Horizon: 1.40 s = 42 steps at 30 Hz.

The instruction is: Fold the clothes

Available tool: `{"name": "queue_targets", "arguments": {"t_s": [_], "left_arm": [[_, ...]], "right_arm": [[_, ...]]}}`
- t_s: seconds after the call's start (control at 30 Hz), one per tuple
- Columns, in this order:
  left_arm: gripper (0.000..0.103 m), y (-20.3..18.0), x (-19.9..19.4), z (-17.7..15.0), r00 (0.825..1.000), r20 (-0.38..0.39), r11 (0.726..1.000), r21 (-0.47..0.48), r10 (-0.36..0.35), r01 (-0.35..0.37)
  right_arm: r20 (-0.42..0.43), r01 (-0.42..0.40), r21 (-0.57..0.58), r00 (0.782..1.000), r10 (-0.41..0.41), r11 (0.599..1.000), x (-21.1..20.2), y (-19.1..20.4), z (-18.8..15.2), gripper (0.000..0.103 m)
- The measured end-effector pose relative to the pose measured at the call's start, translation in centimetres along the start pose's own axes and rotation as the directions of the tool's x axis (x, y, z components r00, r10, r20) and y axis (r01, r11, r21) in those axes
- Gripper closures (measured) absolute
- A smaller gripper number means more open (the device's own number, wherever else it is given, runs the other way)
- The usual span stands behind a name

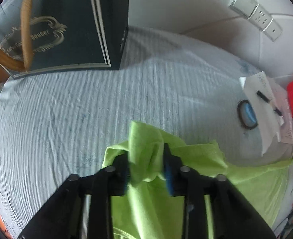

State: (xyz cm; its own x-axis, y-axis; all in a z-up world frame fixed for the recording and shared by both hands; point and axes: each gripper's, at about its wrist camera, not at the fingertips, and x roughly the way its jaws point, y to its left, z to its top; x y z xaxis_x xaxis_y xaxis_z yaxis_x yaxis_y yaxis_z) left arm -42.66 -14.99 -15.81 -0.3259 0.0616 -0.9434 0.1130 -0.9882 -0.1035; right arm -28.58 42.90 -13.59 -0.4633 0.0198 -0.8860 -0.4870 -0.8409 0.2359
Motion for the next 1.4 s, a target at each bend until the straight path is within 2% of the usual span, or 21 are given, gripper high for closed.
{"name": "queue_targets", "arguments": {"t_s": [0.07,0.13,0.23,0.33,0.47,0.63,0.83,0.93,1.0,1.07,1.17,1.23,1.27,1.3,1.33,1.37,1.4], "left_arm": [[0.026,0.4,-1.7,-0.4,0.999,0.037,1.0,0.013,0.015,-0.015],[0.024,0.9,-3.2,-0.8,0.998,0.059,0.999,0.024,0.021,-0.022],[0.024,1.4,-4.5,-2.3,1.0,0.02,0.999,0.042,0.018,-0.019],[0.024,1.9,-5.5,-6.6,0.999,-0.035,0.996,0.089,0.03,-0.027],[0.024,3.7,-7.2,-15.0,0.995,-0.103,0.994,0.105,0.013,-0.002],[0.024,5.7,-9.0,-24.0,0.992,-0.125,0.997,0.081,0.01,0.001],[0.024,7.4,-9.9,-31.3,0.992,-0.126,1.0,0.017,-0.013,0.015],[0.024,7.2,-9.2,-33.8,0.991,-0.13,1.0,0.001,-0.004,0.004],[0.024,6.5,-8.6,-34.9,0.992,-0.126,1.0,0.007,0.009,-0.009],[0.024,5.5,-8.2,-35.3,0.993,-0.112,0.999,0.021,0.036,-0.034],[0.024,3.7,-7.9,-35.4,0.992,-0.089,0.994,0.06,0.092,-0.087],[0.042,3.1,-8.1,-35.1,0.991,-0.106,0.995,0.069,0.086,-0.079],[0.065,2.8,-8.3,-34.9,0.989,-0.118,0.994,0.076,0.083,-0.074],[0.086,2.5,-8.4,-34.8,0.988,-0.133,0.994,0.086,0.081,-0.07],[0.09,2.2,-8.6,-34.6,0.987,-0.141,0.994,0.094,0.077,-0.064],[0.092,2.0,-8.9,-34.4,0.987,-0.146,0.993,0.099,0.071,-0.057],[0.093,1.8,-9.3,-34.1,0.987,-0.142,0.993,0.108,0.069,-0.054]], "right_arm": [[0.013,-0.02,0.013,1.0,0.019,1.0,-1.1,-0.8,-0.3,0.075],[0.021,-0.04,0.009,0.999,0.04,0.999,-2.7,-1.4,-1.2,0.075],[0.009,-0.066,-0.03,0.998,0.067,0.997,-5.4,-2.2,-3.9,0.075],[-0.023,-0.075,-0.074,0.997,0.073,0.994,-8.0,-3.6,-7.9,0.075],[-0.082,-0.056,-0.107,0.996,0.048,0.993,-10.3,-6.1,-13.5,0.074],[-0.148,-0.051,-0.09,0.988,0.037,0.995,-12.4,-9.3,-20.5,0.073],[-0.181,-0.075,-0.072,0.982,0.061,0.995,-14.5,-11.3,-26.5,0.072],[-0.183,-0.084,-0.111,0.981,0.062,0.99,-15.4,-11.3,-28.4,0.062],[-0.174,-0.083,-0.148,0.983,0.056,0.985,-15.6,-10.9,-29.0,0.038],[-0.156,-0.074,-0.196,0.987,0.044,0.978,-15.6,-10.2,-29.4,0.028],[-0.122,-0.045,-0.275,0.992,0.011,0.96,-15.4,-9.0,-29.9,0.025],[-0.104,-0.002,-0.339,0.994,-0.035,0.941,-14.6,-7.8,-30.1,0.025],[-0.11,0.017,-0.368,0.992,-0.062,0.93,-14.1,-7.3,-30.3,0.025],[-0.118,0.035,-0.394,0.989,-0.088,0.918,-13.6,-6.8,-30.4,0.029],[-0.125,0.052,-0.42,0.986,-0.114,0.906,-13.1,-6.4,-30.6,0.037],[-0.123,0.068,-0.432,0.983,-0.134,0.899,-13.0,-6.1,-30.5,0.05],[-0.119,0.084,-0.441,0.981,-0.151,0.894,-13.0,-6.0,-30.4,0.075]]}}
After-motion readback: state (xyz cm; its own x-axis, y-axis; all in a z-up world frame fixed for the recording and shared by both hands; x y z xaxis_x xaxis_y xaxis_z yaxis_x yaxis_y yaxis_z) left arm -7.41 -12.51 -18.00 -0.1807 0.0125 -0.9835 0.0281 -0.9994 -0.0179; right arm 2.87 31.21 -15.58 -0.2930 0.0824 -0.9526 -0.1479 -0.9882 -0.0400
